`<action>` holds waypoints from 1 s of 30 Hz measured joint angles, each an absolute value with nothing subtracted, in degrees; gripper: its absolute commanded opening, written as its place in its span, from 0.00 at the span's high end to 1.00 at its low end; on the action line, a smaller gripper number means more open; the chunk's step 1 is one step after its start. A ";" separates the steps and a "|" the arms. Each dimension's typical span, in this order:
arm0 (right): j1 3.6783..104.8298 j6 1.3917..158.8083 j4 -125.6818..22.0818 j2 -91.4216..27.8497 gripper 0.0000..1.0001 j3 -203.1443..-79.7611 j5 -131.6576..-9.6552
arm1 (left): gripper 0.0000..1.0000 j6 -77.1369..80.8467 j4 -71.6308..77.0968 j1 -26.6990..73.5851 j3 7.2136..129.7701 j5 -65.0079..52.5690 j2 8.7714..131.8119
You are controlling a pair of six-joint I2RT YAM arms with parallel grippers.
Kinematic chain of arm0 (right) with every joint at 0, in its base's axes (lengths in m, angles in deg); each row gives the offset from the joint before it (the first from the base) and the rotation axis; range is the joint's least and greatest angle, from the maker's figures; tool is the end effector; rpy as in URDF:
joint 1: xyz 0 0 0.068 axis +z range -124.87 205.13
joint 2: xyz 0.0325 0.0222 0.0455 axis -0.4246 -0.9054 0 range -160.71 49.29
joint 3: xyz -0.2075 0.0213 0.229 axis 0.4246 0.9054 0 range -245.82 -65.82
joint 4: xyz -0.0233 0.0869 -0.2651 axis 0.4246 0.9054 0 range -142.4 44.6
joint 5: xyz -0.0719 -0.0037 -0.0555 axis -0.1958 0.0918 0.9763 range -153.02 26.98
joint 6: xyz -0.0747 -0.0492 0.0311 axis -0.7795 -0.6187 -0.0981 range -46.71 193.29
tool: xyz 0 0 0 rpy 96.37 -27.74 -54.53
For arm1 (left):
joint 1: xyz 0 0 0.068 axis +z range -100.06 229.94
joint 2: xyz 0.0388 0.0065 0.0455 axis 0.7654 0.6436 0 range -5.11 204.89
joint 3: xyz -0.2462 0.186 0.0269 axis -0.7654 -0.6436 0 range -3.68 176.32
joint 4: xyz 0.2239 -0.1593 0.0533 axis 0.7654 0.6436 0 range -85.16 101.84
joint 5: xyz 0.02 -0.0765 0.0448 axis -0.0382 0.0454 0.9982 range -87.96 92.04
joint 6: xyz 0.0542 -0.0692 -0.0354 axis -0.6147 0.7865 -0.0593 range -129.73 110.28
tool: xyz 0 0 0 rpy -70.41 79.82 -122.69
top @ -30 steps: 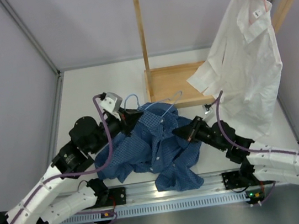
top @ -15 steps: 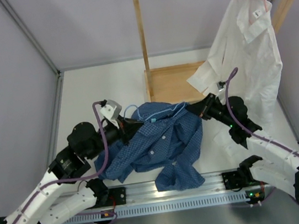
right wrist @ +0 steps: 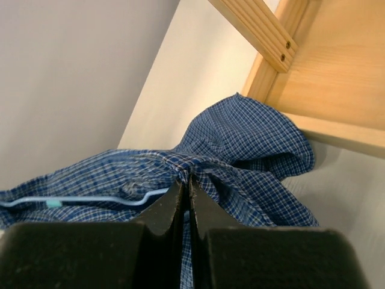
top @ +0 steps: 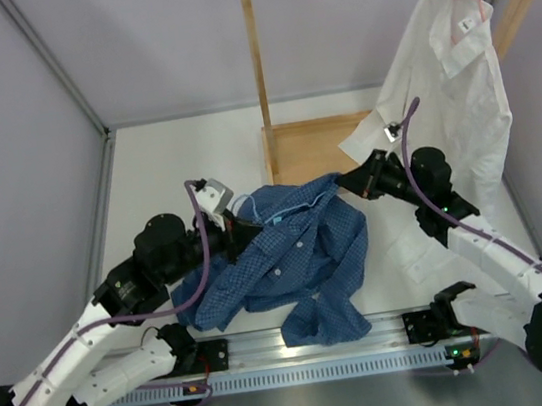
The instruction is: Place the shirt on the hanger
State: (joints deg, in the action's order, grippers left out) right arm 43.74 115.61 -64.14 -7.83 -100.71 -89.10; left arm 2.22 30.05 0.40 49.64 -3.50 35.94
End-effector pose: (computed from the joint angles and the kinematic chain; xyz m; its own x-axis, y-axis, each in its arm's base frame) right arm 0.2459 0.1226 0.2951 -0.5966 0.4372 -0.6730 -0.3986 0.5665 0.7213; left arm 0.1191 -0.1523 0.3909 -0.3117 0.0480 -0.9490 0.7707 0.5970 -0.2229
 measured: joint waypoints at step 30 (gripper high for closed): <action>58.97 105.12 -54.13 4.00 0.41 -102.90 -86.41 | 1.00 -7.40 13.52 3.03 61.97 -13.88 52.25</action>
State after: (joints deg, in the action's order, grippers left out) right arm 58.97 105.12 -54.13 4.00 -102.90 -86.41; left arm -7.40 13.52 3.03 61.97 -13.88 52.25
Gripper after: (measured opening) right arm 0.494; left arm 0.050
